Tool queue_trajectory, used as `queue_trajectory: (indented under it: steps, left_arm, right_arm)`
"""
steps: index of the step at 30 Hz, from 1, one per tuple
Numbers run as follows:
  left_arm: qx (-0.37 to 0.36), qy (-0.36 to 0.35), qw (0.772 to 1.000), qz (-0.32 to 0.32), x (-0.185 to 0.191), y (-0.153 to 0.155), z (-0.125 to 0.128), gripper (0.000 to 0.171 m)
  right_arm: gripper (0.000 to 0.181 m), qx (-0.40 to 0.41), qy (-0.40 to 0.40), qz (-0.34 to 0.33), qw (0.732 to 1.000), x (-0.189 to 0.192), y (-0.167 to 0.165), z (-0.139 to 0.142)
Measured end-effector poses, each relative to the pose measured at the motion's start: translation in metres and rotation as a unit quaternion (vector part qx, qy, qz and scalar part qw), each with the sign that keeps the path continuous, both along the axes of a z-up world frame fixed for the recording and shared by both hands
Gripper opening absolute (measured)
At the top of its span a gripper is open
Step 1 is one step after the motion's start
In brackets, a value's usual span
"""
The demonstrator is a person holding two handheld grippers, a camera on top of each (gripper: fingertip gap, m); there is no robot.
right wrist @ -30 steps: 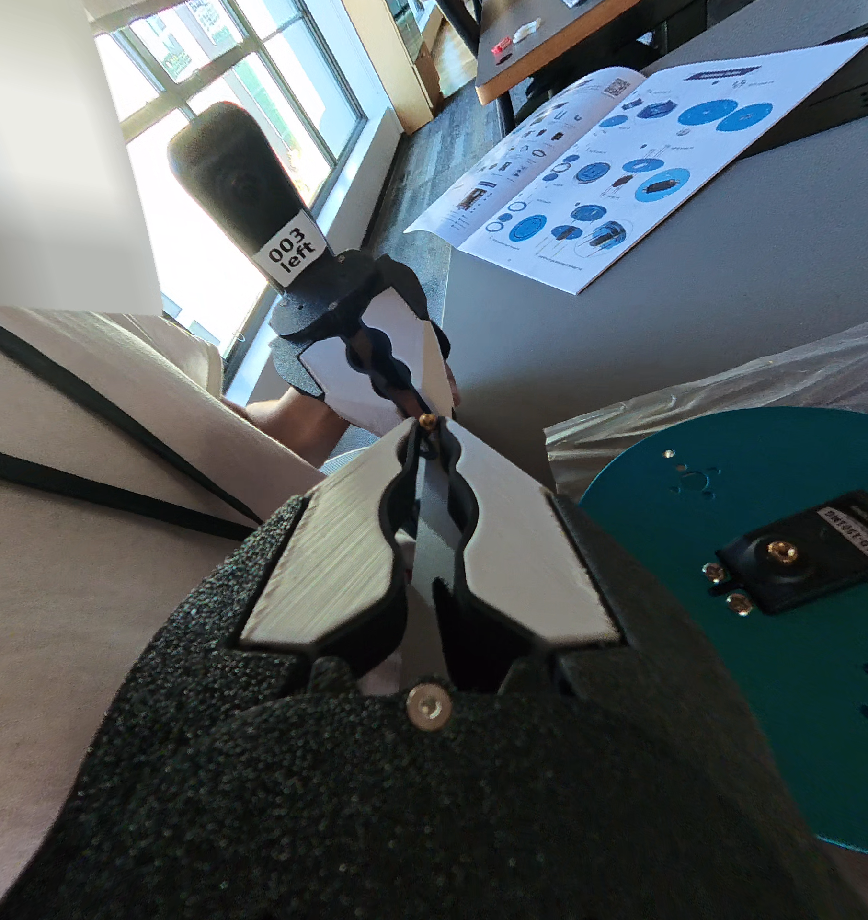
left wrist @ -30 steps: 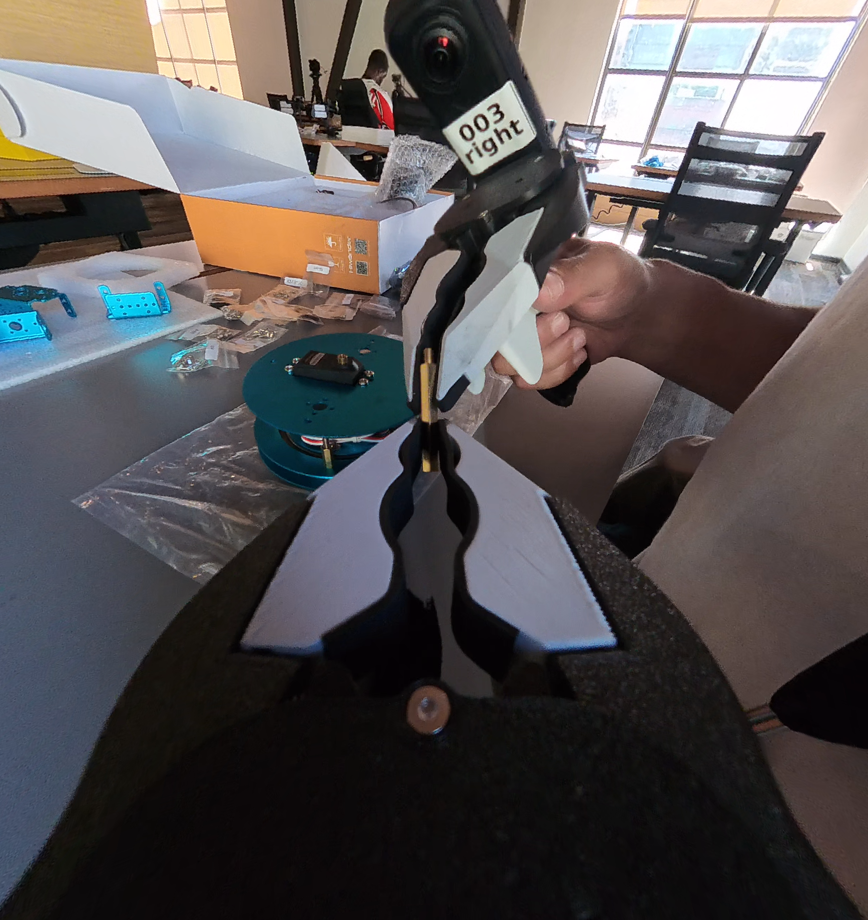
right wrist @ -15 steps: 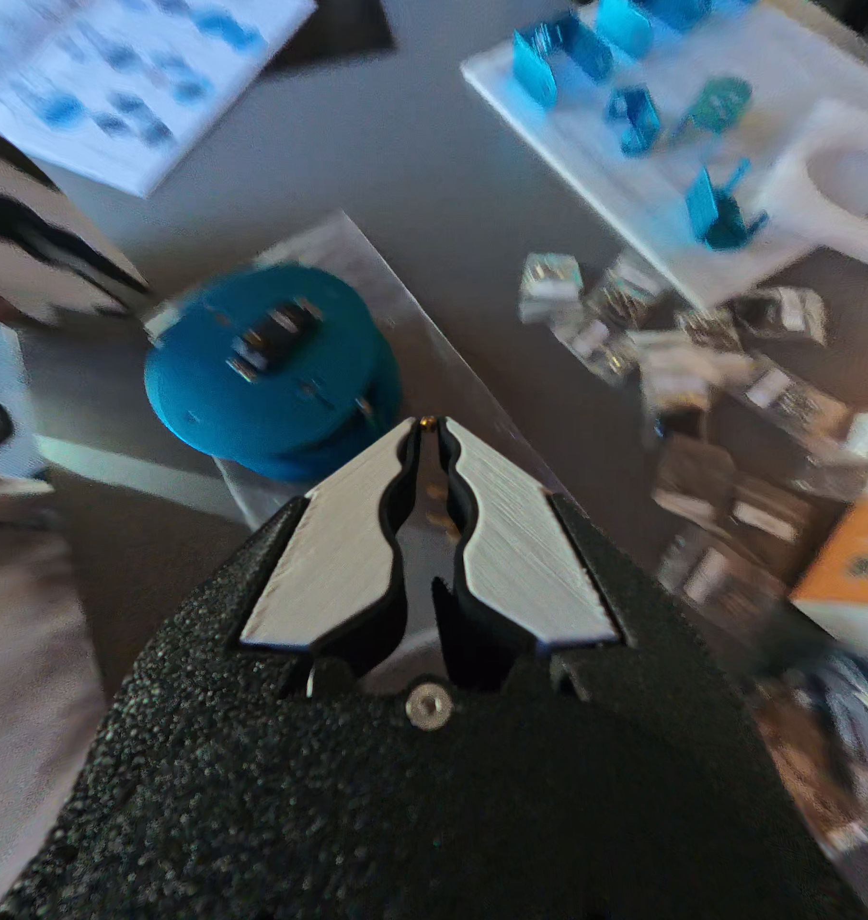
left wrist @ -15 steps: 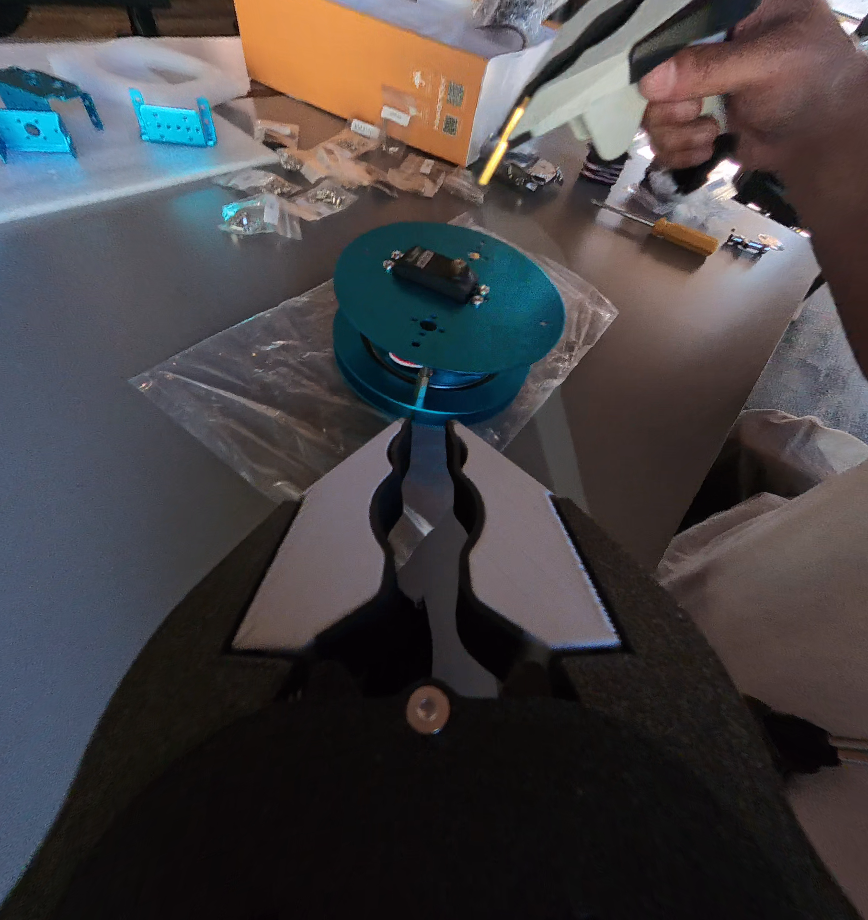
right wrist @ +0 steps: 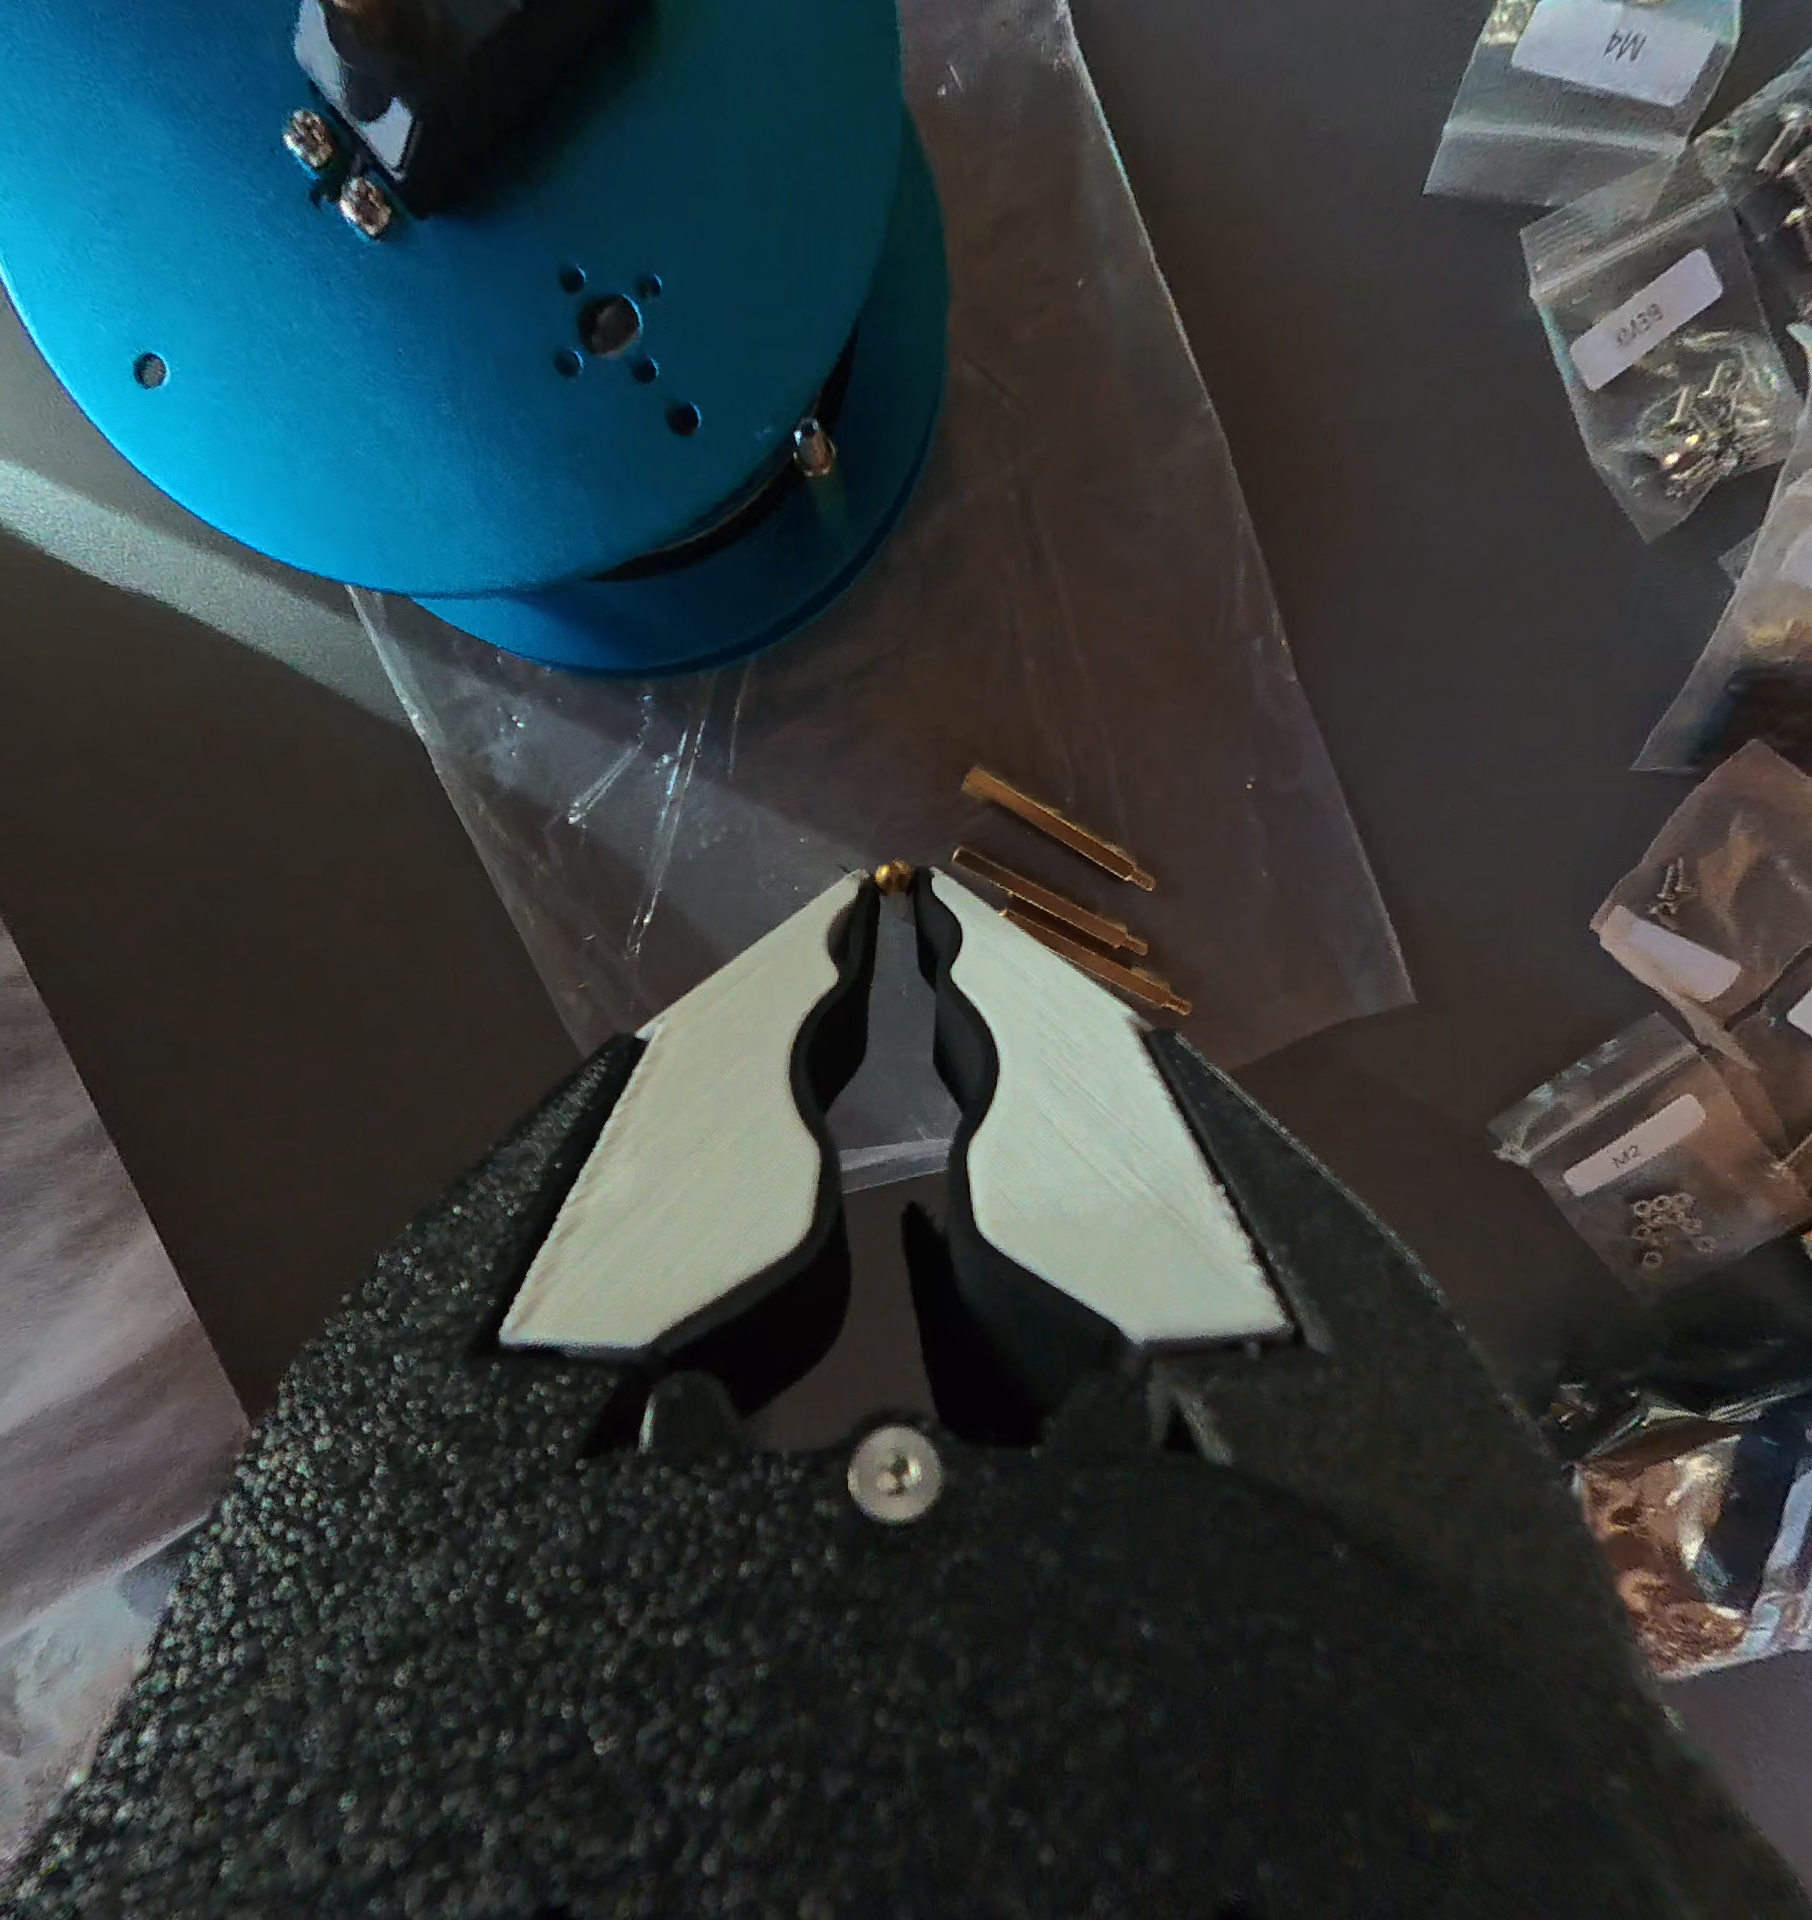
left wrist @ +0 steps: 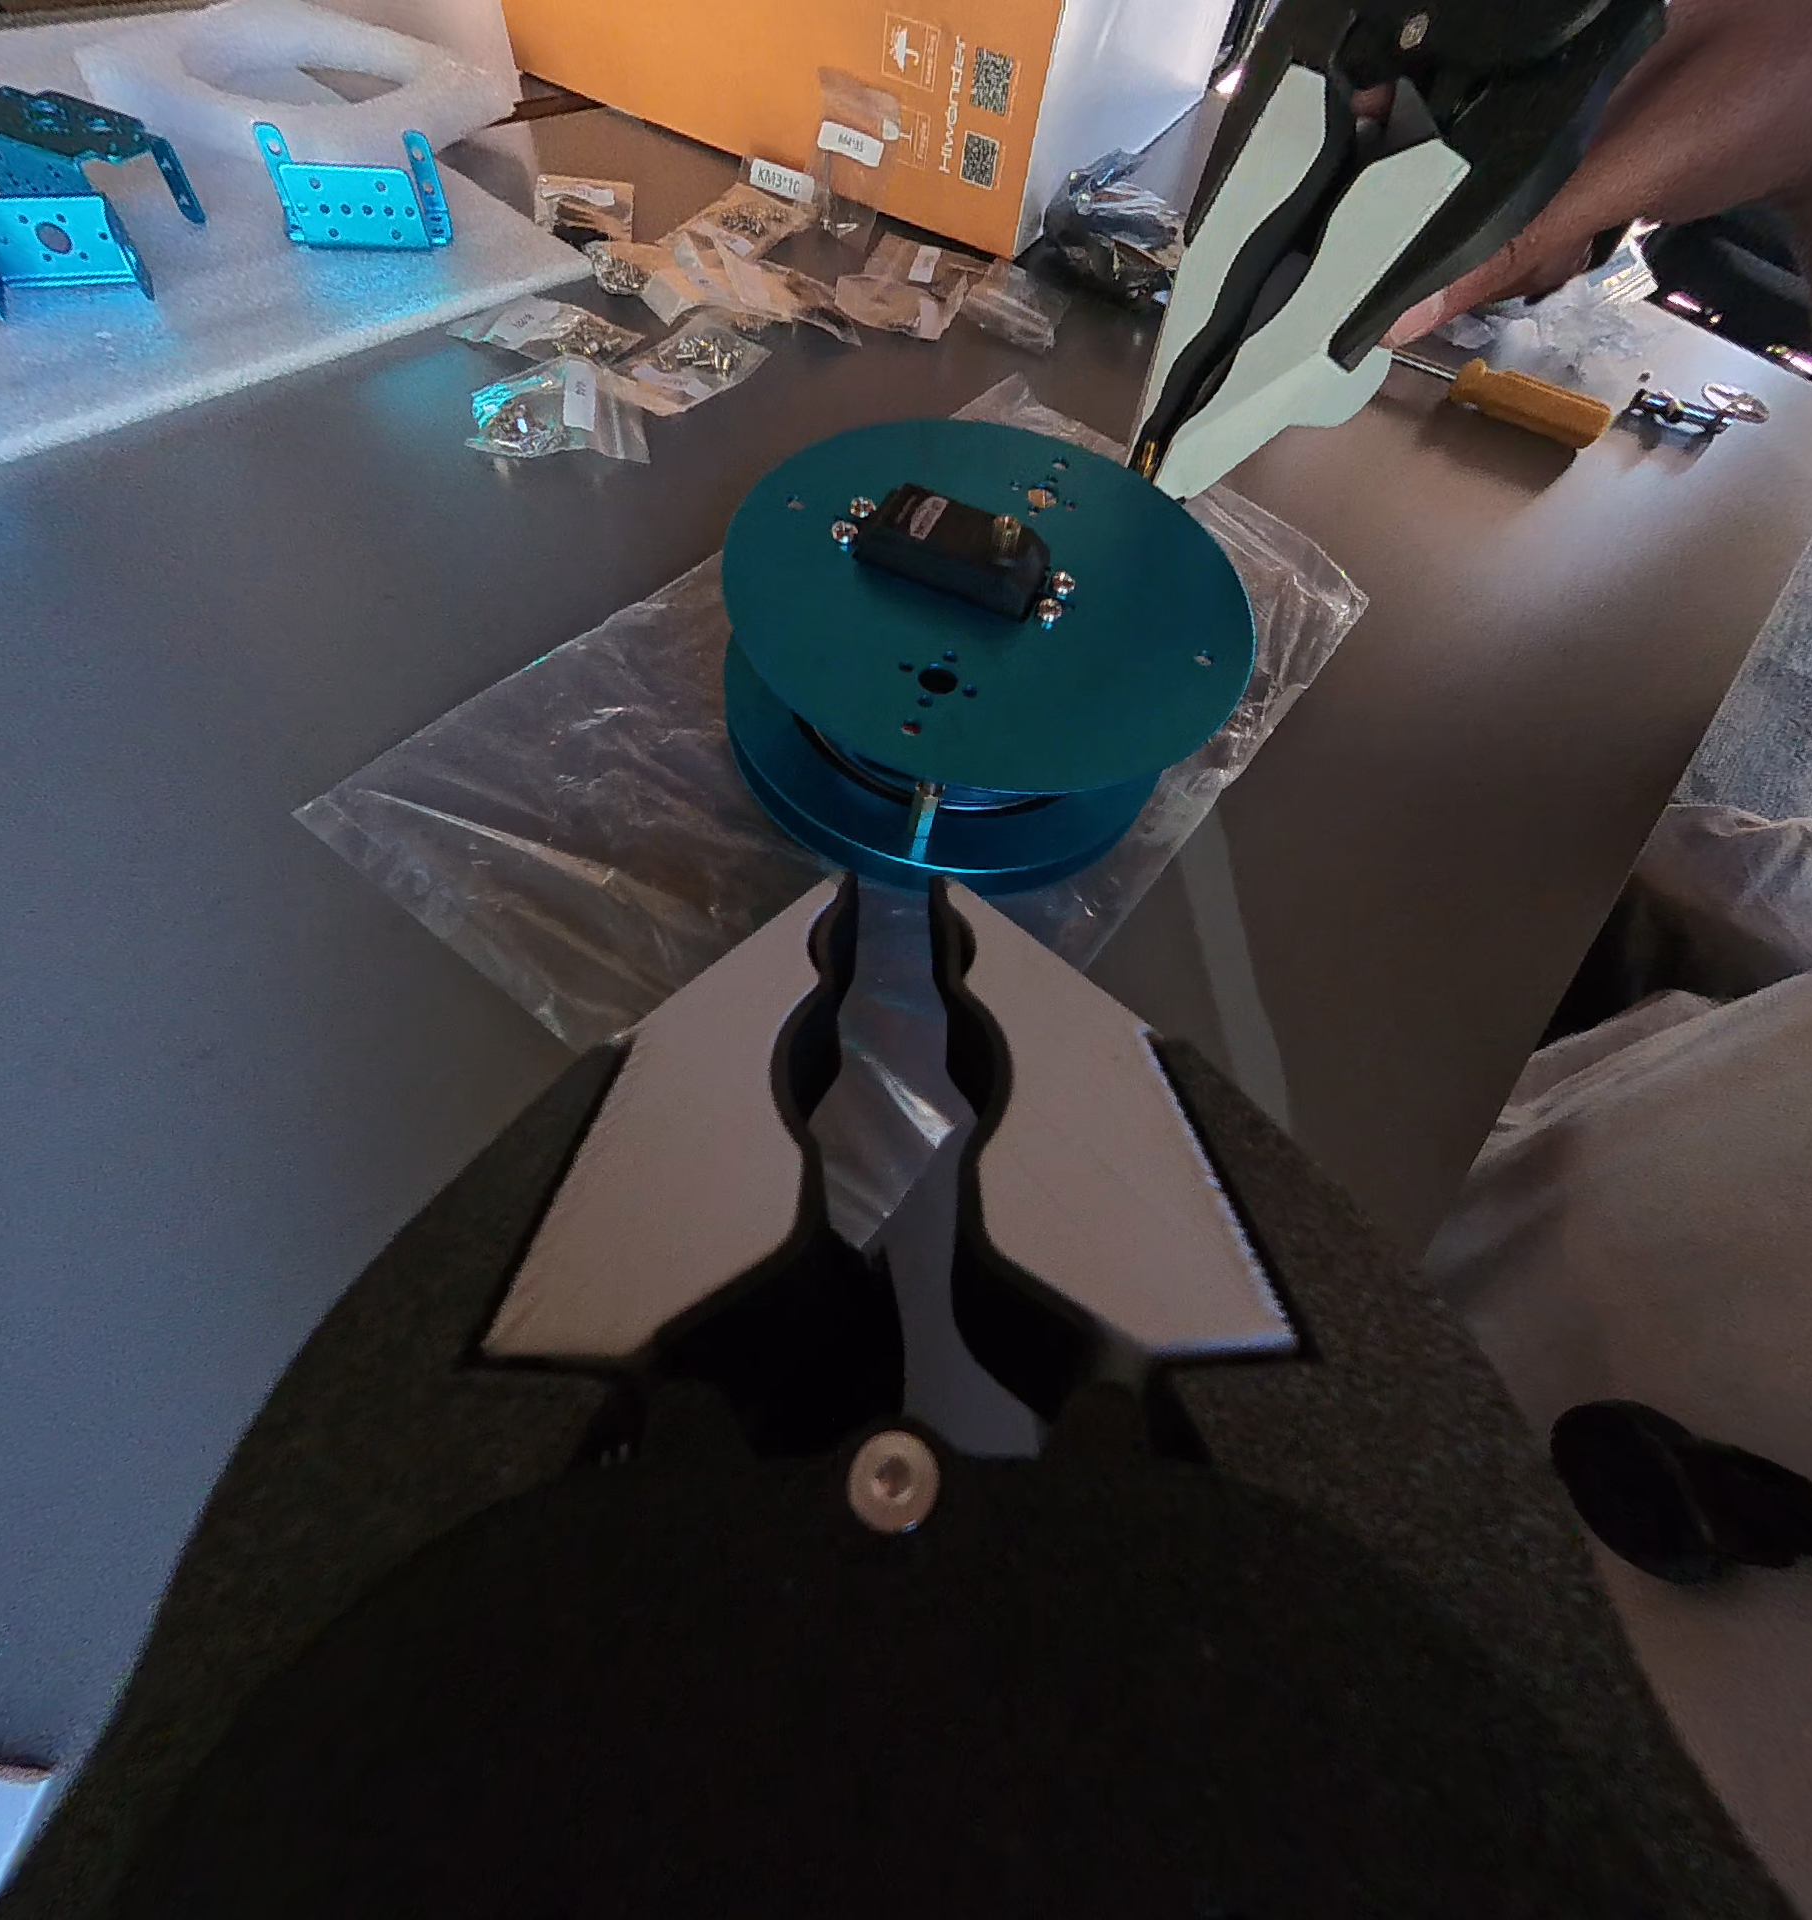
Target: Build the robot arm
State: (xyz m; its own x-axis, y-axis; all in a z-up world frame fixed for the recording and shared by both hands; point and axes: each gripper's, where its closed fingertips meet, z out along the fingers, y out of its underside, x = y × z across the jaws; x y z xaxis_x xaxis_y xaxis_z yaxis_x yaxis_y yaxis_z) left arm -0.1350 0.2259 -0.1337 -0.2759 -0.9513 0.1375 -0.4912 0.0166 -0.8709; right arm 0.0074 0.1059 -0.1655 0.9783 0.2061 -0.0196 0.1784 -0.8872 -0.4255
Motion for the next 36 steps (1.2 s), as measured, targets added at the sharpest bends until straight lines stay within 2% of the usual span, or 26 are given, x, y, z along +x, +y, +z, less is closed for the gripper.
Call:
queue_trajectory:
  steps: [15, 17, 19, 22, 24, 25, 28, 30, 31, 34, 36]
  left_arm:
    - [-0.005, 0.008, 1.0, 0.007, -0.004, 0.001, -0.004, 0.013]
    - [-0.007, 0.007, 1.0, 0.008, -0.005, 0.001, -0.004, 0.013]
    - [-0.024, 0.011, 1.0, 0.009, -0.004, 0.001, -0.003, 0.013]
    - [-0.106, 0.008, 0.994, 0.008, 0.0, 0.001, 0.006, 0.015]
    - [-0.181, 0.005, 0.983, 0.003, 0.005, 0.002, 0.014, 0.022]
    - [-0.22, 0.009, 0.975, -0.001, 0.008, 0.002, 0.016, 0.024]
    - [-0.315, 0.043, 0.948, -0.015, 0.019, -0.003, 0.015, 0.025]
    - [-0.324, 0.075, 0.943, -0.004, 0.027, -0.004, 0.004, 0.025]
    - [-0.326, 0.083, 0.942, -0.006, 0.03, -0.006, 0.002, 0.021]
    - [-0.322, 0.081, 0.943, -0.008, 0.034, -0.008, 0.005, 0.008]
    - [-0.336, 0.058, 0.94, -0.022, 0.034, -0.007, 0.022, 0.004]
  right_arm:
    - [0.016, 0.014, -0.01, 0.004, 1.0, -0.001, 0.003, -0.001]
    - [0.021, 0.057, 0.022, 0.015, 0.998, -0.014, 0.015, 0.011]
    - [0.029, 0.109, 0.087, 0.012, 0.99, -0.026, 0.027, 0.028]
    - [0.044, 0.151, 0.242, -0.02, 0.958, -0.033, 0.034, 0.04]
    - [0.053, 0.153, 0.371, -0.053, 0.914, -0.035, 0.039, 0.045]
    - [0.054, 0.153, 0.409, -0.065, 0.897, -0.035, 0.042, 0.044]
    - [0.044, 0.134, 0.454, -0.069, 0.878, -0.044, 0.049, 0.034]
    - [0.016, 0.141, 0.498, -0.068, 0.853, -0.051, 0.056, 0.042]
    - [0.008, 0.143, 0.513, -0.076, 0.843, -0.05, 0.06, 0.044]
    - [0.0, 0.148, 0.55, -0.095, 0.816, -0.047, 0.064, 0.055]
    - [0.0, 0.165, 0.552, -0.084, 0.813, -0.045, 0.066, 0.071]
